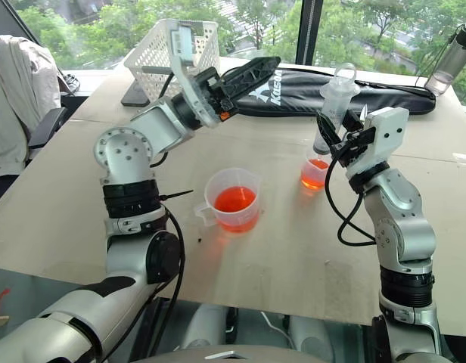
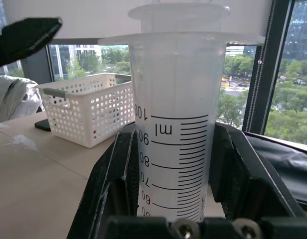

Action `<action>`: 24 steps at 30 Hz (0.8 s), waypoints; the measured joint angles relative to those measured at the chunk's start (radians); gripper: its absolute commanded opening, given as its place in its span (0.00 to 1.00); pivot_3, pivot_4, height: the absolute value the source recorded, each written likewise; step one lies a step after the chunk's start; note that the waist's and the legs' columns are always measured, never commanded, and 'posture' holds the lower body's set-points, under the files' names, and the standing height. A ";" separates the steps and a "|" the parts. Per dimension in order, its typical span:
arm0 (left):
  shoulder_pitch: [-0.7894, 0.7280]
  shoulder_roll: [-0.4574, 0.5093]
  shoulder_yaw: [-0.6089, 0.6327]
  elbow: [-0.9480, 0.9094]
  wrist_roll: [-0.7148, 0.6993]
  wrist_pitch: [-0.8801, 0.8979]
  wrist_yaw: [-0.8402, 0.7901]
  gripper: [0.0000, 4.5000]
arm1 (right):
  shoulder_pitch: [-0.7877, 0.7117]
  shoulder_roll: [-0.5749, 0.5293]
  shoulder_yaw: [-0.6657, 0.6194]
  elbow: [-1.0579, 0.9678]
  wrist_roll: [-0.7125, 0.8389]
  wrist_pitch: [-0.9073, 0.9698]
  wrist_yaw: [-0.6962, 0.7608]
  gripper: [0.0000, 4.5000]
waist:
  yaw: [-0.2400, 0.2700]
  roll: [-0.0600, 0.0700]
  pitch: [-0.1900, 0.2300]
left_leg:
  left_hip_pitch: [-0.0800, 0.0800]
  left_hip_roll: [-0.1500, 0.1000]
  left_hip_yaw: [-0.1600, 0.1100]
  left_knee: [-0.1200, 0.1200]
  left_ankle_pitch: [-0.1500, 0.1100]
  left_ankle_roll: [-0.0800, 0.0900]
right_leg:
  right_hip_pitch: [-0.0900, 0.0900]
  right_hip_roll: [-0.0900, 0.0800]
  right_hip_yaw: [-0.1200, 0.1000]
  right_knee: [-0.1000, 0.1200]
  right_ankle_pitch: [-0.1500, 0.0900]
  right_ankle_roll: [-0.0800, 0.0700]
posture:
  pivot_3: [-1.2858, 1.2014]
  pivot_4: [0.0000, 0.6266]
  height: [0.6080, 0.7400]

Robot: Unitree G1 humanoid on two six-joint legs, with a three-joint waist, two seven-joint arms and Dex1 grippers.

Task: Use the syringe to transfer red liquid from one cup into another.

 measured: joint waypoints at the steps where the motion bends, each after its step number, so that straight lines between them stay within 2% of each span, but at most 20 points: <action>1: 0.021 0.017 -0.014 -0.034 -0.002 0.006 0.015 0.94 | -0.001 0.002 0.000 0.007 0.000 0.000 0.000 0.32 | -0.002 0.000 0.000 | 0.000 0.000 0.000 0.000 0.000 0.000 | 0.000 0.000 0.000 0.000 0.000 0.000 | 0.52 0.24 0.88; 3: 0.082 0.061 -0.057 -0.088 0.005 0.012 0.021 0.94 | -0.002 -0.001 -0.001 0.019 -0.003 -0.001 0.000 0.32 | -0.004 0.001 0.000 | 0.002 0.000 0.000 -0.001 0.000 0.000 | 0.000 0.001 0.001 0.001 0.000 0.000 | 0.52 0.24 0.88; 6: 0.128 0.078 -0.070 -0.105 0.002 0.018 0.041 0.94 | -0.004 -0.004 -0.006 0.032 -0.004 -0.002 -0.002 0.32 | -0.001 0.000 0.000 | 0.001 0.000 -0.001 -0.001 0.000 0.000 | 0.000 0.001 0.000 0.001 0.000 0.000 | 0.52 0.24 0.88; 13: 0.131 0.139 -0.103 -0.126 -0.003 -0.012 0.041 0.94 | -0.043 0.040 -0.034 0.052 0.054 0.005 -0.030 0.32 | 0.000 0.000 0.000 | 0.000 0.000 0.000 -0.001 0.000 0.000 | 0.000 0.000 0.000 0.000 0.000 0.000 | 0.52 0.24 0.88; 16: 0.149 0.185 -0.153 -0.142 0.032 -0.054 0.005 0.94 | -0.049 0.002 -0.032 0.053 0.043 -0.001 -0.010 0.32 | 0.000 0.000 0.000 | 0.001 0.000 0.000 -0.001 0.000 0.000 | 0.000 0.000 0.000 0.000 0.000 0.000 | 0.52 0.24 0.88; 17: 0.158 0.201 -0.168 -0.145 0.045 -0.071 -0.010 0.94 | -0.052 0.020 -0.045 0.053 0.061 0.004 -0.023 0.32 | 0.000 0.000 0.000 | 0.001 0.000 0.000 -0.001 0.000 0.000 | 0.000 0.000 0.000 0.000 0.000 0.000 | 0.52 0.24 0.88; 22: 0.161 0.219 -0.211 -0.145 0.064 -0.110 -0.051 0.94 | -0.057 -0.008 -0.031 0.053 0.054 0.003 -0.014 0.32 | 0.000 0.000 0.000 | 0.001 0.000 0.001 -0.001 0.000 0.000 | 0.000 0.000 0.000 0.000 0.000 0.000 | 0.52 0.24 0.88; 24: 0.162 0.233 -0.219 -0.145 0.075 -0.127 -0.063 0.94 | -0.073 0.031 -0.046 0.053 0.086 0.008 -0.040 0.32 | -0.002 0.001 0.000 | 0.001 0.000 0.000 -0.001 0.000 0.000 | 0.000 0.000 0.001 0.000 0.000 0.000 | 0.52 0.24 0.88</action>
